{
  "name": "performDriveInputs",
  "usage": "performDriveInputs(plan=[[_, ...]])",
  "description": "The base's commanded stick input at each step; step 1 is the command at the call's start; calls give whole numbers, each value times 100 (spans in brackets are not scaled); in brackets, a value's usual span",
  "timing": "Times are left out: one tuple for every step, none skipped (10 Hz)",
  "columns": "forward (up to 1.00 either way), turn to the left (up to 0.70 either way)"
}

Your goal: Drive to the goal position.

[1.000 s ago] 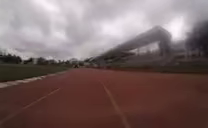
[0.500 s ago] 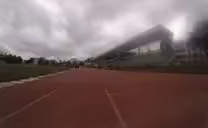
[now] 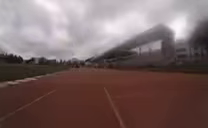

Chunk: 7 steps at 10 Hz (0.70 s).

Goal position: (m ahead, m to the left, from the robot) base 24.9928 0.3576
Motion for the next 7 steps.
performDriveInputs(plan=[[70,0],[70,0],[70,0],[70,0],[70,0],[70,0],[70,0]])
